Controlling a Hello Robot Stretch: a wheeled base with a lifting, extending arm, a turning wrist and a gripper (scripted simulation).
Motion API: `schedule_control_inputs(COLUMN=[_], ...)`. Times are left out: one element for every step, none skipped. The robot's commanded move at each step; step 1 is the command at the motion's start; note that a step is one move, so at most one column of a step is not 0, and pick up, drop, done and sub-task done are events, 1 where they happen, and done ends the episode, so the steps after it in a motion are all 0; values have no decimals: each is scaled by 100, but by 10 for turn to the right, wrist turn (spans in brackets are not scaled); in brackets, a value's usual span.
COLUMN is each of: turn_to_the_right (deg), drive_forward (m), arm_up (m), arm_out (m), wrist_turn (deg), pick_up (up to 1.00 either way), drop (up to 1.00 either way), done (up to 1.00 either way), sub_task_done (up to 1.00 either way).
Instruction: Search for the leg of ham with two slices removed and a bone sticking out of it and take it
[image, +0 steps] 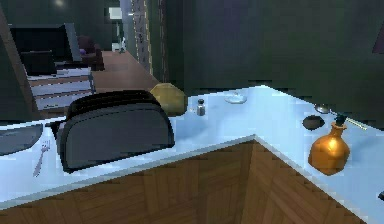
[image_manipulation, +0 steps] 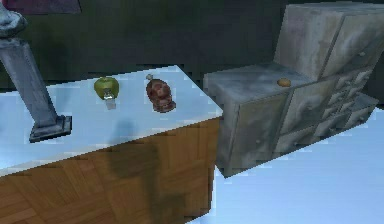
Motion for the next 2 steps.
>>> schedule_control_inputs(turn_to_the_right=[0,0], drive_forward=[0,0], arm_up=[38,0], arm_out=[0,46], wrist_turn=[0,0], pick_up=[0,0], drop=[0,0], done=[0,0], sub_task_done=[0,0])
